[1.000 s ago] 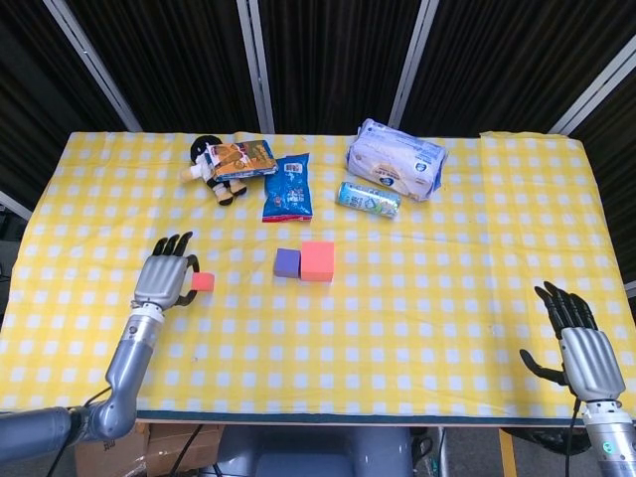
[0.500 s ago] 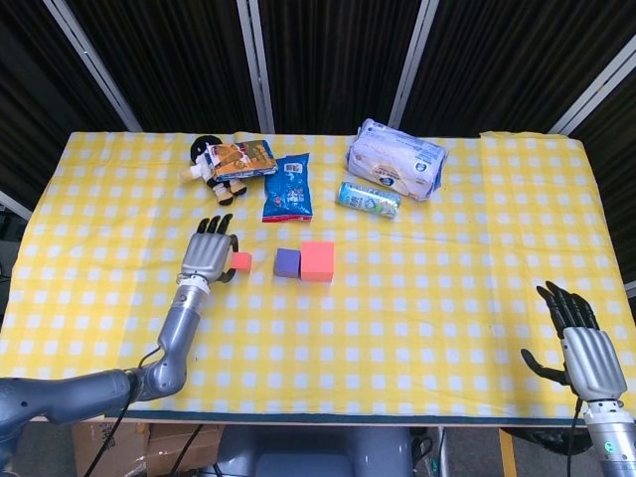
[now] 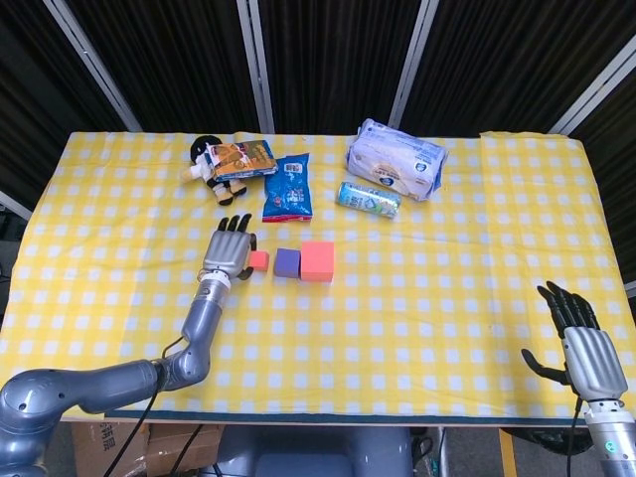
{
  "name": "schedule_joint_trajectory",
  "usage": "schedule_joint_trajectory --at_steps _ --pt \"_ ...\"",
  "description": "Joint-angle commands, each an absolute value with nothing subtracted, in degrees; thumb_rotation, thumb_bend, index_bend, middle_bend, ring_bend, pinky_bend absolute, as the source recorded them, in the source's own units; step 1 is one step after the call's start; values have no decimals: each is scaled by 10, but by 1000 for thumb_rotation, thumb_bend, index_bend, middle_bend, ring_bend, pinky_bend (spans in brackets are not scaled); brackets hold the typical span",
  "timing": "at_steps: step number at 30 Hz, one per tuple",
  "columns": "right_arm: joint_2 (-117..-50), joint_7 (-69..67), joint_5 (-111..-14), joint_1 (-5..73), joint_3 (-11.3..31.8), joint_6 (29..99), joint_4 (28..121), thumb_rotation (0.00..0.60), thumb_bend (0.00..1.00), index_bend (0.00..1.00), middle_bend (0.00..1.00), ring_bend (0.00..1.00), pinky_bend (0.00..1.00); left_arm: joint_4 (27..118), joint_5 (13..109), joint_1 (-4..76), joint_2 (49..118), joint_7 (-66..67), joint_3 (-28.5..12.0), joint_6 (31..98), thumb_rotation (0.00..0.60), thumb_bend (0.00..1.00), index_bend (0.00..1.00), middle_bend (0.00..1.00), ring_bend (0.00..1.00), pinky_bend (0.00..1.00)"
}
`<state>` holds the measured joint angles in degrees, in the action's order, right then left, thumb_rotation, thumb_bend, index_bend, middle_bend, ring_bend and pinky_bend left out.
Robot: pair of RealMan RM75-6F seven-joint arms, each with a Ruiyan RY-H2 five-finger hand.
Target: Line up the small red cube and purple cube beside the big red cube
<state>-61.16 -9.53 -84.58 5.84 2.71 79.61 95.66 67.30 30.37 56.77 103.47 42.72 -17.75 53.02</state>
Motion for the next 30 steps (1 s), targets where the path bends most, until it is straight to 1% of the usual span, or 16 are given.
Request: schedule_joint_trajectory --at_steps 1,14,23,30 --pt "-611 -95 -844 59 27 795 957 600 345 0 0 0 0 666 297 574 1039 431 -178 525 600 378 478 0 0 0" --pt "-610 -94 -845 59 27 794 959 600 344 0 0 0 0 661 282 590 1047 439 -179 522 600 375 452 0 0 0" --pt "-610 -94 -846 58 27 797 959 600 344 0 0 0 0 664 273 595 1051 445 -176 527 600 331 365 0 0 0" --pt "-610 -95 -848 57 27 798 958 600 345 0 0 0 0 676 273 593 1044 444 -174 533 600 320 326 0 0 0"
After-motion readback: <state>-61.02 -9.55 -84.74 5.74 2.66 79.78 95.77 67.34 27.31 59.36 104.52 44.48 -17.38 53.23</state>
